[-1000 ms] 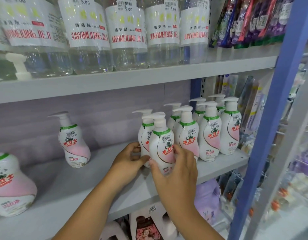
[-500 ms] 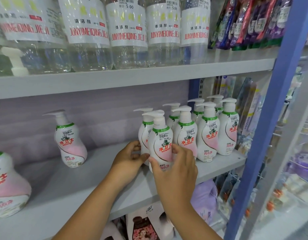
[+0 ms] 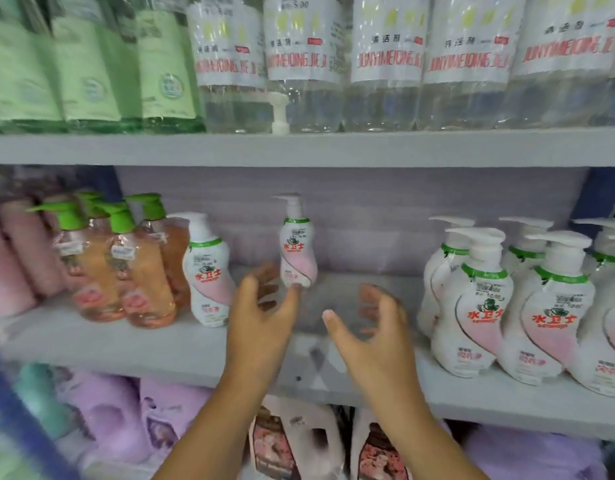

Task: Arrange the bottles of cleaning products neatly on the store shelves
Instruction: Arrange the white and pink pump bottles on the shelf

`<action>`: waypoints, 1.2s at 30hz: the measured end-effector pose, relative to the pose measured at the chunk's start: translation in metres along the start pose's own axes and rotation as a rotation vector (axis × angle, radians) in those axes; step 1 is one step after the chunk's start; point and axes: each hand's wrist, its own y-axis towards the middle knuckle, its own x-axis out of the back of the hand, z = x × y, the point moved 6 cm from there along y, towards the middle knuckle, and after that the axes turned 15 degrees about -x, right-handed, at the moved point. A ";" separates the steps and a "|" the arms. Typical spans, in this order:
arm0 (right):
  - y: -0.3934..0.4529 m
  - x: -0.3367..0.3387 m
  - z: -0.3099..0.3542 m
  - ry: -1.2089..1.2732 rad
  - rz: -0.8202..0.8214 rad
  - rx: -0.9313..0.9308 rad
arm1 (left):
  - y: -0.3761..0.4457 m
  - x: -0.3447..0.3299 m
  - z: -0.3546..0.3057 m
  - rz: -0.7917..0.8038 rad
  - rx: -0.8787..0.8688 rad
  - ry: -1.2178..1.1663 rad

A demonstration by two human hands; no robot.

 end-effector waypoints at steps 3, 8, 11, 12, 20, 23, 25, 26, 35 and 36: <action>0.036 -0.049 0.005 -0.048 -0.058 0.014 | 0.014 0.054 0.009 -0.158 -0.106 0.192; 0.095 -0.119 0.009 -0.135 -0.103 -0.052 | 0.033 0.088 0.036 -0.190 -0.072 0.250; 0.113 -0.140 0.011 -0.173 -0.166 -0.080 | 0.046 0.089 0.046 -0.080 -0.105 0.120; 0.117 -0.145 0.010 -0.195 -0.184 -0.085 | 0.047 0.088 0.050 -0.036 -0.072 0.091; 0.106 -0.126 0.015 -0.244 -0.291 -0.062 | 0.061 0.082 0.084 0.203 0.054 0.053; 0.070 -0.096 0.011 -0.205 -0.318 -0.107 | 0.058 0.067 0.082 0.303 0.028 0.041; 0.039 -0.072 0.008 -0.128 -0.342 -0.088 | 0.052 0.051 0.076 0.357 0.022 0.027; 0.025 -0.060 0.007 -0.106 -0.359 -0.078 | 0.049 0.042 0.073 0.379 0.029 0.007; -0.022 0.026 0.009 -0.241 -0.569 0.004 | 0.014 -0.050 0.025 0.569 0.040 -0.173; -0.023 0.030 0.006 -0.246 -0.570 0.010 | 0.012 -0.058 0.022 0.574 0.043 -0.183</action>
